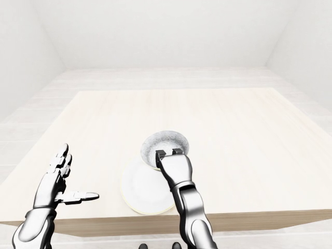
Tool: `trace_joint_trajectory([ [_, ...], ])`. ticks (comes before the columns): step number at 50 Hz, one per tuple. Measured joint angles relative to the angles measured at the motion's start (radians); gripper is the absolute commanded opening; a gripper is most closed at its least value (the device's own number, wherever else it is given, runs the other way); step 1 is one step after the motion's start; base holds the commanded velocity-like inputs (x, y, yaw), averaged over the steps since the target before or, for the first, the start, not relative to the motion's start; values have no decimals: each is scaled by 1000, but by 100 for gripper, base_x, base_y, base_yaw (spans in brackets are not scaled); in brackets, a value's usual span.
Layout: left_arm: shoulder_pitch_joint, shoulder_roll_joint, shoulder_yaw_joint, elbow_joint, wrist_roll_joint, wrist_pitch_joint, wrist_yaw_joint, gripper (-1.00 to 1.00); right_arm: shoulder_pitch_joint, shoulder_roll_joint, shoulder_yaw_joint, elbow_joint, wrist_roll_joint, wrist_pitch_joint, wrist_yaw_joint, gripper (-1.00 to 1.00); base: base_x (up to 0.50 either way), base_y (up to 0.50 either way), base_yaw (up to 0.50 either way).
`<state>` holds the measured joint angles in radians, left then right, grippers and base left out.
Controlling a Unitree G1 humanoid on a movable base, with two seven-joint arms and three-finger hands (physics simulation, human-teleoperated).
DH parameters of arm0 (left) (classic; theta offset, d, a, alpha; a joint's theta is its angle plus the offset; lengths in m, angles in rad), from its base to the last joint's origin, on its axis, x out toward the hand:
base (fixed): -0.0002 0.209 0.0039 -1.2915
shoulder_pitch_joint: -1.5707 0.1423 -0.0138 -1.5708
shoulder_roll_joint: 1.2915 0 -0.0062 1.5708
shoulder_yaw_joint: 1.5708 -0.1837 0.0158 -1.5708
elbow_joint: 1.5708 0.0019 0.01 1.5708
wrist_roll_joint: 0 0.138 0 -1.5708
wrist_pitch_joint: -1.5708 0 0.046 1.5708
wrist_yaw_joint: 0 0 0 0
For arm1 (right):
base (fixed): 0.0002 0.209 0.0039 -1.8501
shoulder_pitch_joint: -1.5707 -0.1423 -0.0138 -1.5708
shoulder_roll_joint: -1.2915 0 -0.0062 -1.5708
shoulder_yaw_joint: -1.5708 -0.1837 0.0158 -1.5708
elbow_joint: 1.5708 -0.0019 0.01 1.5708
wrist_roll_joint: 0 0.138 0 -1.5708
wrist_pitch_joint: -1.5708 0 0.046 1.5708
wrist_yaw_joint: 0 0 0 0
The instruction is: Put the bowl on the plate.
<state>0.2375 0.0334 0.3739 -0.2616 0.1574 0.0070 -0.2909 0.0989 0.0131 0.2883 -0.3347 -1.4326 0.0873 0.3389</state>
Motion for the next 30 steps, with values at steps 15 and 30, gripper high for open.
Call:
trace_joint_trajectory([
  [15,3,-1,0,4,-2,-7,1,100,23,0,82,55,11,0,-81,-100,0,0,0],
  [30,-2,0,-3,8,-1,-6,4,100,53,-10,141,88,30,0,-136,-100,0,0,0],
])
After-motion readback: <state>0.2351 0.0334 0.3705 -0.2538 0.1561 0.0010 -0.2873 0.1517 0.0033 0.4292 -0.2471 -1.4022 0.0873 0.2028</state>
